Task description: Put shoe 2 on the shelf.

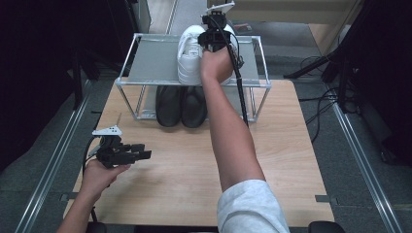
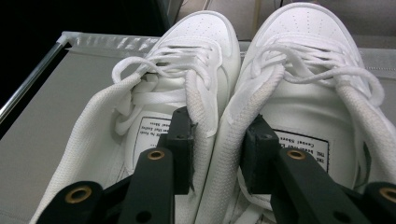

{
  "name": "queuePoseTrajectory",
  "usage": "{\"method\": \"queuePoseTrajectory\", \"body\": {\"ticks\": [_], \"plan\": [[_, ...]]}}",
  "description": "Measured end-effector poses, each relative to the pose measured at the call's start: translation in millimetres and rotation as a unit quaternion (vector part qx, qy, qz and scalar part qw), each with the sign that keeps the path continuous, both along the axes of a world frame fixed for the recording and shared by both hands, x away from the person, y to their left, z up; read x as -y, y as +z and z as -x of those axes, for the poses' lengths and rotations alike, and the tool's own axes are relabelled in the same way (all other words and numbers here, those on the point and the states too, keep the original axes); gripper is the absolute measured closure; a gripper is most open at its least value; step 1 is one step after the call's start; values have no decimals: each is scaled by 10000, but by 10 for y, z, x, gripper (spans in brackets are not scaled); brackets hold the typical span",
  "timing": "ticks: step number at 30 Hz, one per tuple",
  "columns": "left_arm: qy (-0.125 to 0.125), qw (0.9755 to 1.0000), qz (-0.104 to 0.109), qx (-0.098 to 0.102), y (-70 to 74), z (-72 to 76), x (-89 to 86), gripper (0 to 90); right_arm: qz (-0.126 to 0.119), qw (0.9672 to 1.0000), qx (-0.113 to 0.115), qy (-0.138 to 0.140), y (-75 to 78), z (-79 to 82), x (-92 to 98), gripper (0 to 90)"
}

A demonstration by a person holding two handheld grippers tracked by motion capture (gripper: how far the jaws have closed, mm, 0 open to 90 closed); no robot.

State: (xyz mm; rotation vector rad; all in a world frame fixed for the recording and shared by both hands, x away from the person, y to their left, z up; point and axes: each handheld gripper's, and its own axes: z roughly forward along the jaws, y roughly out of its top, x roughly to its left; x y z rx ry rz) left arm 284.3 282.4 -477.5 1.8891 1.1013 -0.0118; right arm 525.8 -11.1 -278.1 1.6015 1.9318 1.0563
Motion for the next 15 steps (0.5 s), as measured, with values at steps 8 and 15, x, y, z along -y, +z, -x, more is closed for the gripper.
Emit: {"method": "queuePoseTrajectory", "body": {"ticks": [8, 15], "plan": [[-9, 10000, -20, 19, -4, -10, 16, 457, -58, 9999, 19, 122, -7, 8, 49, 609], [-49, 10000, -55, 3, -4, -23, 37, 457, -229, 9996, -27, 183, -1, 19, 75, 545]]}}
